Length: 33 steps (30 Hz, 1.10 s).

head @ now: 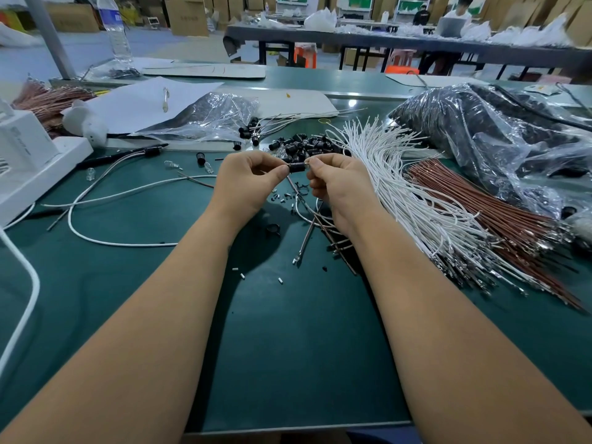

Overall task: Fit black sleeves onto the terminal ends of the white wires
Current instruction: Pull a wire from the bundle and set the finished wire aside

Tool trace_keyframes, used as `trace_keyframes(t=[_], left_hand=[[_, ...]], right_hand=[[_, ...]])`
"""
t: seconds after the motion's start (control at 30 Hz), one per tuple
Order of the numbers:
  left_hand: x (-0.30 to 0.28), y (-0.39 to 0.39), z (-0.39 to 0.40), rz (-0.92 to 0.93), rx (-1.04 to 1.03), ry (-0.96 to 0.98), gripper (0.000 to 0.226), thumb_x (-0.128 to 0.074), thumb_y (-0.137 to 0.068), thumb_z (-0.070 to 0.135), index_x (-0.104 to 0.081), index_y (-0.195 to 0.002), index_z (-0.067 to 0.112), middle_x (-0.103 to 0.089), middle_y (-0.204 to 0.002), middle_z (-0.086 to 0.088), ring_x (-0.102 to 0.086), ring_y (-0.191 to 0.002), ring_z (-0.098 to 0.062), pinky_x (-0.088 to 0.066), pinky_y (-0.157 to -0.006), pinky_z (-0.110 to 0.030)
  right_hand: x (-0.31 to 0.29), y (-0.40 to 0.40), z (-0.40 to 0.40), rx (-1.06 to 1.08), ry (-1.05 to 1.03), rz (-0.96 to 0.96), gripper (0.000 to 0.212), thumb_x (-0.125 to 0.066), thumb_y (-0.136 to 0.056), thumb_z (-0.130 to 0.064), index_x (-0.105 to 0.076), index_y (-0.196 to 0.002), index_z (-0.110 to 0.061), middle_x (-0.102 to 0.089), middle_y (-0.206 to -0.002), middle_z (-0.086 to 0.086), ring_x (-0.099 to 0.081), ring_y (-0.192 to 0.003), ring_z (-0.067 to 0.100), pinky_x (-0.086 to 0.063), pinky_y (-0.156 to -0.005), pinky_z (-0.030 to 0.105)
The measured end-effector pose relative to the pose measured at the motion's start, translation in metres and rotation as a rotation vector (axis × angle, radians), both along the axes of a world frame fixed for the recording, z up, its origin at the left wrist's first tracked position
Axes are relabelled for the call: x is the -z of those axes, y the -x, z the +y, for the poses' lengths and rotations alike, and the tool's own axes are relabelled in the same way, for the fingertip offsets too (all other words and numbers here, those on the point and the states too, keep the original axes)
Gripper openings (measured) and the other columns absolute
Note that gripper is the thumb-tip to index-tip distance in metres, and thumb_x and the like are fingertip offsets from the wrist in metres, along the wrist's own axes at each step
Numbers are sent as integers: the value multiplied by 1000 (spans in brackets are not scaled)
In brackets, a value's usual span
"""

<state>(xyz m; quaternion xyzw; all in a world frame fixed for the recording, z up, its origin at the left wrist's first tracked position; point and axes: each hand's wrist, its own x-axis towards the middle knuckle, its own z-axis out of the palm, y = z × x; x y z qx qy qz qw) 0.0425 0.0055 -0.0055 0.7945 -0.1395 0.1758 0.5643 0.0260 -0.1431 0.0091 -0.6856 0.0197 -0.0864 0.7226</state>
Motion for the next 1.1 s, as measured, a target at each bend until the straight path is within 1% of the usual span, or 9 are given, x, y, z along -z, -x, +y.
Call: trace_keyframes(t=[0.17,0.27,0.37,0.5,0.6,0.7,0.83,0.97,1.1], left_hand=[[1,-1,2,18,-4,6,6,-71,-85,16,-71,-81,21,-68,-73,1,-57,-66,-7,-48,-68,-21],[0,1,2,26,13,8,7,-70,-86,13,-71,-81,18,-69,-72,1,-56,-63,-5,-46,-65,-20],[-1,3,1,19,31,13,6,-71,-85,10,-71,-83,16,-70,-73,1,-60,-64,-3,-49,-68,-18],[-2,6,1,18,27,17,7,-70,-85,8,-71,-83,15,-70,-74,-2,-62,-70,-10,-51,-73,-24],[-3,7,0,36,28,47,13,-69,-86,11,-70,-76,19,-69,-71,1,-60,-68,-9,-50,-71,-21],[-4,7,-3,68,36,97,14,-68,-88,11,-69,-75,18,-68,-69,1,-58,-64,-5,-48,-68,-14],[-3,6,-4,92,66,131,16,-67,-88,9,-68,-74,18,-67,-68,1,-57,-64,-7,-47,-70,-15],[-1,6,-2,96,64,133,14,-67,-88,10,-69,-76,16,-67,-66,3,-58,-61,-4,-47,-68,-13],[-4,5,-3,16,-1,120,16,-69,-87,12,-69,-73,21,-67,-64,9,-59,-61,-4,-49,-69,-17]], right_hand=[[3,0,0,4,71,-35,11,-61,-93,-9,-64,-83,-13,-61,-72,1,-55,-60,7,-47,-54,16],[5,-2,0,6,66,-35,11,-63,-92,-8,-64,-82,-12,-62,-71,2,-56,-58,6,-47,-53,16],[6,-3,0,-8,30,-16,14,-61,-93,-8,-62,-80,-11,-62,-66,1,-55,-52,5,-46,-51,18],[8,-2,0,-24,25,-32,16,-61,-93,-7,-62,-78,-10,-63,-62,0,-57,-50,5,-47,-50,17],[9,-1,0,-41,-7,-42,15,-62,-92,-6,-61,-78,-9,-64,-63,2,-59,-51,7,-49,-51,18],[8,-1,0,-62,-63,-56,13,-61,-92,-5,-61,-79,-8,-64,-67,7,-60,-54,11,-52,-55,21],[9,0,1,-107,-101,-88,12,-61,-92,-6,-62,-80,-8,-64,-65,7,-61,-56,14,-53,-57,23],[9,1,2,-111,-74,-119,14,-62,-93,-8,-63,-78,-10,-65,-65,6,-61,-57,15,-54,-58,24],[9,2,4,-75,-65,-153,11,-60,-94,-7,-64,-83,-8,-67,-69,8,-64,-60,15,-55,-61,25]])
